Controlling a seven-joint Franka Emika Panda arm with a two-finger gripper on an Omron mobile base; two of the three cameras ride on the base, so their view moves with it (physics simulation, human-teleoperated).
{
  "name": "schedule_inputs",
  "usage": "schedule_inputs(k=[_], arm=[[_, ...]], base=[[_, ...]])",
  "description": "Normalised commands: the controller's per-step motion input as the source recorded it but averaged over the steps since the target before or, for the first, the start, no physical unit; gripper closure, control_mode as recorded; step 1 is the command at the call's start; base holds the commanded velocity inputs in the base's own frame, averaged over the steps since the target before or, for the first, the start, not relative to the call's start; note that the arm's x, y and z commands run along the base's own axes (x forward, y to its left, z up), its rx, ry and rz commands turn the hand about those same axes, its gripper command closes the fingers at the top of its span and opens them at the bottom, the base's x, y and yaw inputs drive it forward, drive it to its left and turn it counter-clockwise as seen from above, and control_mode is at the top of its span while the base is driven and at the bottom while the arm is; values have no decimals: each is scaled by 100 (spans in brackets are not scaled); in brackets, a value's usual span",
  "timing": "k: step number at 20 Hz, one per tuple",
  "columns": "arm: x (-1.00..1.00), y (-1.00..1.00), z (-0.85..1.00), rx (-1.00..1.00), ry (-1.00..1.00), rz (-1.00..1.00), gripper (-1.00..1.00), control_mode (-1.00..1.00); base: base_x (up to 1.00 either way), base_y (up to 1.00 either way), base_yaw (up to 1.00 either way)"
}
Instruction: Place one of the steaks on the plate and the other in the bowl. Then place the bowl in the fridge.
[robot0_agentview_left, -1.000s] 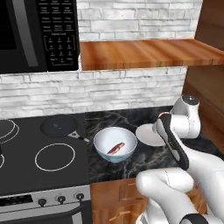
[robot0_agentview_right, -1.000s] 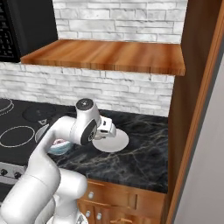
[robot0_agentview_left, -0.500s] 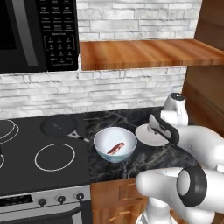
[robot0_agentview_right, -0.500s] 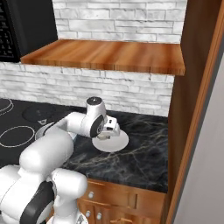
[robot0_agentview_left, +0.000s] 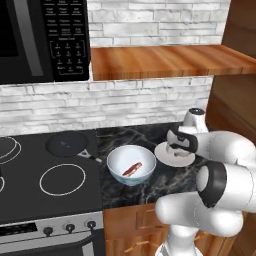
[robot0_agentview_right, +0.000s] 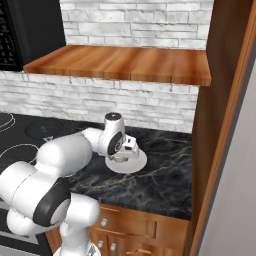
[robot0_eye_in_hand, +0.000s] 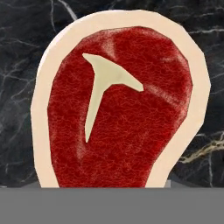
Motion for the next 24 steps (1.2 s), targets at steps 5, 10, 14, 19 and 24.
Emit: schedule_inputs(k=[5, 10, 14, 19, 24], arm=[[11, 0, -37, 2, 0, 0, 100, -100], [31, 0, -30, 1, 0, 0, 100, -100], [43, -4, -15, 0, 0, 0, 100, -100], [29, -12, -20, 0, 0, 1, 100, -100], [16, -2, -39, 0, 0, 1, 100, -100]], base=[[0, 0, 0], [0, 0, 0], [0, 0, 0], [0, 0, 0], [0, 0, 0]])
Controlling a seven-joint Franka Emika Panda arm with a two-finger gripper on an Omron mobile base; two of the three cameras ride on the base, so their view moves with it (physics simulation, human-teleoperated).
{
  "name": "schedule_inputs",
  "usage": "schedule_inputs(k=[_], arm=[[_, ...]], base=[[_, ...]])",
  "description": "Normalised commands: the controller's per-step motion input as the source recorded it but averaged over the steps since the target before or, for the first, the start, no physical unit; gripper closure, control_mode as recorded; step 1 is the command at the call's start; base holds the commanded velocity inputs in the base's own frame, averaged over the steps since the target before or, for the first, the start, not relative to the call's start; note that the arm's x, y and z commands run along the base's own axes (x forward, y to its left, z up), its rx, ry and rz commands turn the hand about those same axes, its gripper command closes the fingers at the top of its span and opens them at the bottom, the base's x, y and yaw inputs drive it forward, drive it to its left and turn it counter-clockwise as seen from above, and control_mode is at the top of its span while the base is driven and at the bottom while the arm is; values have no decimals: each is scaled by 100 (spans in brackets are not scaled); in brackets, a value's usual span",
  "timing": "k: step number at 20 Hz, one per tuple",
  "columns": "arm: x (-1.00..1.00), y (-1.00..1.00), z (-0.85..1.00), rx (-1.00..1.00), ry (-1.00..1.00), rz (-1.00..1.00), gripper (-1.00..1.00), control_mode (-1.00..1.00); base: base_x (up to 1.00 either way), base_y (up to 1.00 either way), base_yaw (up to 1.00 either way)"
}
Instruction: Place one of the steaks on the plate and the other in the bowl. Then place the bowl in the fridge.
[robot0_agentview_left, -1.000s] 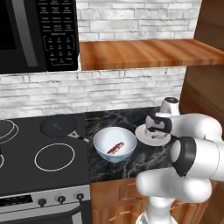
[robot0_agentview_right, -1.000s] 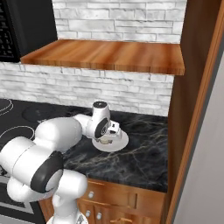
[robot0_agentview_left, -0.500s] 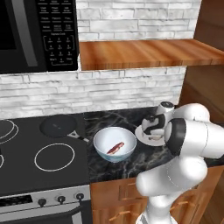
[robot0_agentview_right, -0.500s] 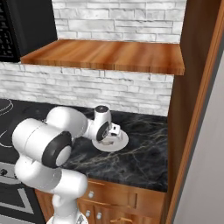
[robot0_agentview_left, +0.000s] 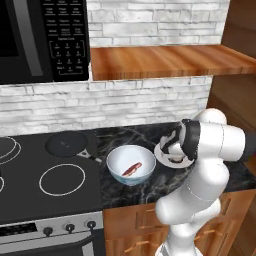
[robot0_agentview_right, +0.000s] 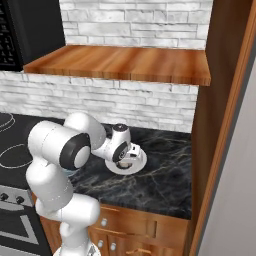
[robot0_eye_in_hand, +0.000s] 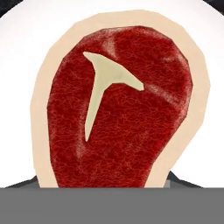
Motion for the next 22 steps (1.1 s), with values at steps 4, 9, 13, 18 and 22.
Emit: schedule_inputs(k=[4, 9, 13, 18, 22], arm=[[20, 0, -28, 0, 0, 0, -100, -100], [-20, 0, 9, 0, -8, 0, -100, -100], [-46, 1, 47, 0, -17, -3, -100, -100], [-76, 3, 67, 0, -19, -1, -100, -100], [-100, 27, 71, 0, -34, 0, -100, -100]], base=[[0, 0, 0], [0, 0, 0], [0, 0, 0], [0, 0, 0], [0, 0, 0]])
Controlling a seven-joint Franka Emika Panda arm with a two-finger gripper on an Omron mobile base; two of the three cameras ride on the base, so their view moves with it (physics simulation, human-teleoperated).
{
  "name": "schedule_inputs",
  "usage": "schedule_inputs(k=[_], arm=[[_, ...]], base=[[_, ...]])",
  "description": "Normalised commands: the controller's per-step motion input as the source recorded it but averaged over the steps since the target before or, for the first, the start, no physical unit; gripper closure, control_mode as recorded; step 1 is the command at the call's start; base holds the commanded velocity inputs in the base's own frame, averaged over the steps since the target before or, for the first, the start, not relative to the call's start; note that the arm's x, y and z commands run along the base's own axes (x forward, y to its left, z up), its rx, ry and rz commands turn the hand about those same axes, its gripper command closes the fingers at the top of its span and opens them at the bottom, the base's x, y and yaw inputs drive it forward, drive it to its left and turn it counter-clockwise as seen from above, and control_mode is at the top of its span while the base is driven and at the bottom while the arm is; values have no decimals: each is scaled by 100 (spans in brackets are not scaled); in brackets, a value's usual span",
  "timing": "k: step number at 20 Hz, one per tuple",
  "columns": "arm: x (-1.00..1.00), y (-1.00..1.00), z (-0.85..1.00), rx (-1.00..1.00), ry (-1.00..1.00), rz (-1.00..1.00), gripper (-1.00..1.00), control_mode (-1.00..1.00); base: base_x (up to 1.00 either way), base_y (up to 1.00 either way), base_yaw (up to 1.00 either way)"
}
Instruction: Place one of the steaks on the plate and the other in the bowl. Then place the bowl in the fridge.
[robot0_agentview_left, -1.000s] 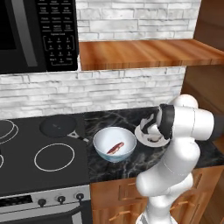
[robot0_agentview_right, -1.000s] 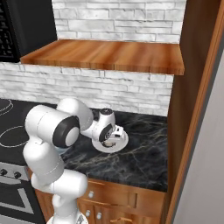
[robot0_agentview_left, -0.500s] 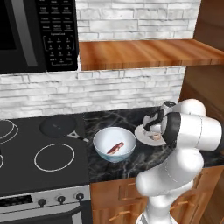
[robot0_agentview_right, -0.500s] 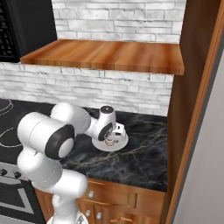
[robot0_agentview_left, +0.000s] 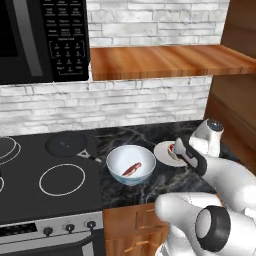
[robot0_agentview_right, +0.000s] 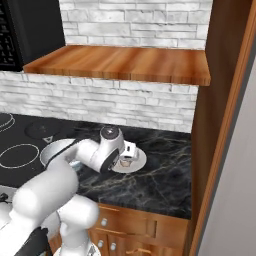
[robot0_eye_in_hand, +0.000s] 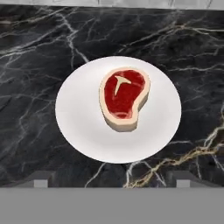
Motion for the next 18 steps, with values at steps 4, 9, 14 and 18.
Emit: schedule_inputs(k=[4, 9, 14, 18], arm=[[-100, 22, 100, -2, -33, -3, -100, -100], [-100, 23, 89, 0, -7, -5, -100, -100], [-89, 10, 93, 0, 7, -3, -100, -100], [-86, 44, 22, -1, -28, 0, -100, -100]], base=[[0, 0, 0], [0, 0, 0], [0, 0, 0], [0, 0, 0]])
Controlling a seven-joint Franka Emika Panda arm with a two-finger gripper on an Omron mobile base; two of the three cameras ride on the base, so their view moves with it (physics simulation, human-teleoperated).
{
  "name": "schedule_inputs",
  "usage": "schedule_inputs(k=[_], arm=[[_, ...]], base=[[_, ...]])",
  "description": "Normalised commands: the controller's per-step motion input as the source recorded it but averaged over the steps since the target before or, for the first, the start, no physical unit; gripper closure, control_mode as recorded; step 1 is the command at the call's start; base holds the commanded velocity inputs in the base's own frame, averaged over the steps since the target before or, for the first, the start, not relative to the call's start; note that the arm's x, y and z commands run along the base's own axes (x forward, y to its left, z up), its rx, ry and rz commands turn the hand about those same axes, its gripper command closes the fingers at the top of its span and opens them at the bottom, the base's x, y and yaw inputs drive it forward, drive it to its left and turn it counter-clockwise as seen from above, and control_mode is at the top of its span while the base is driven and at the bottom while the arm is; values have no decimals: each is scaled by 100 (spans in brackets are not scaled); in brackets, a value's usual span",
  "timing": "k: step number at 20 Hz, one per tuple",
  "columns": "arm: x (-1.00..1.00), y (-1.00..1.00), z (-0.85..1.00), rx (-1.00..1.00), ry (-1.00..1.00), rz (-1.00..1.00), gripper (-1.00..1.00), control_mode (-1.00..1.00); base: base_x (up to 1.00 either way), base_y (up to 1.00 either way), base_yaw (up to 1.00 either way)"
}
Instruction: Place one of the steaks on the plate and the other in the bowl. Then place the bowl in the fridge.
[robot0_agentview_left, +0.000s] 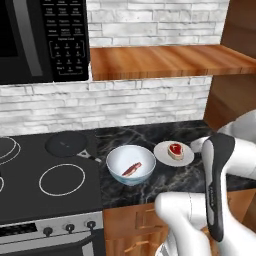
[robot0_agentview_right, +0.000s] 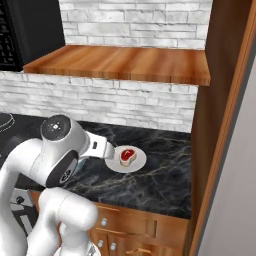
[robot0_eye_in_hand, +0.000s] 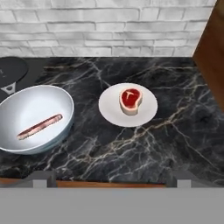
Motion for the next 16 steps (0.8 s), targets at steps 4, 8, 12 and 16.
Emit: schedule_inputs(k=[4, 8, 12, 16], arm=[[-62, 67, 38, -4, -19, 0, -100, -100], [-47, 64, 23, -6, -8, -3, -100, -100], [-42, 34, 9, -4, -4, -6, -100, 100], [0, 0, 0, 0, 0, 0, -100, 100]], base=[[0, 0, 0], [0, 0, 0], [-25, 5, -1], [-100, -24, -2]])
